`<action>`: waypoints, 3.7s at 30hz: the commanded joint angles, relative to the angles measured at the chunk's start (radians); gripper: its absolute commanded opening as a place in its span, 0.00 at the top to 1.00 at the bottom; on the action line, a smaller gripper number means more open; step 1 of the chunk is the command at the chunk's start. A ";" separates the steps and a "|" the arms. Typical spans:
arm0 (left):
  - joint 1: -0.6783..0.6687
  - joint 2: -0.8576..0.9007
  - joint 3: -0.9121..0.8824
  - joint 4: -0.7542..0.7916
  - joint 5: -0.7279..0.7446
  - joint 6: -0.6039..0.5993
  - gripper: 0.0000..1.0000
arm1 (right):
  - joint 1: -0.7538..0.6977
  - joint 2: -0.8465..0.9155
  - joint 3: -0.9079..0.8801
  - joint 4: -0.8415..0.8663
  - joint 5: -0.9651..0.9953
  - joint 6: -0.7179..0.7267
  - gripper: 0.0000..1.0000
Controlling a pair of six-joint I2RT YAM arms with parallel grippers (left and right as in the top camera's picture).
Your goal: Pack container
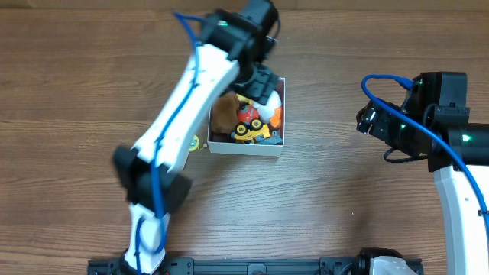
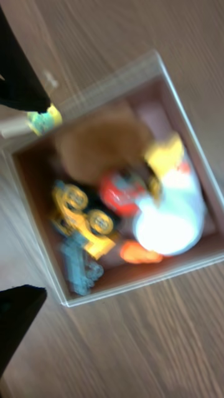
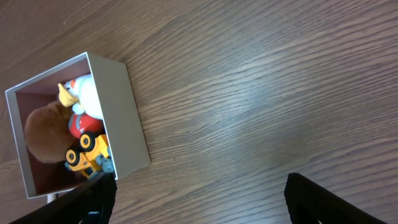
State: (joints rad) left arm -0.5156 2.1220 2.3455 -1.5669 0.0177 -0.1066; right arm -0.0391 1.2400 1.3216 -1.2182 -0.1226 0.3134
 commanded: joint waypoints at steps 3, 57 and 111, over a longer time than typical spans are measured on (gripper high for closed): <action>0.142 -0.140 0.002 -0.123 -0.111 -0.048 0.07 | -0.002 -0.004 0.008 -0.005 0.010 -0.003 0.10; 0.338 -0.354 -1.115 0.604 0.005 0.151 0.96 | -0.002 -0.004 0.008 -0.034 0.010 -0.003 0.08; 0.111 -0.716 -0.067 -0.122 -0.313 -0.126 0.00 | -0.002 -0.465 0.424 -0.209 -0.213 -0.266 0.00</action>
State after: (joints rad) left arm -0.4057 1.4101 2.2837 -1.6875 -0.2745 -0.2111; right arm -0.0395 0.7708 1.7454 -1.4315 -0.3336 0.0551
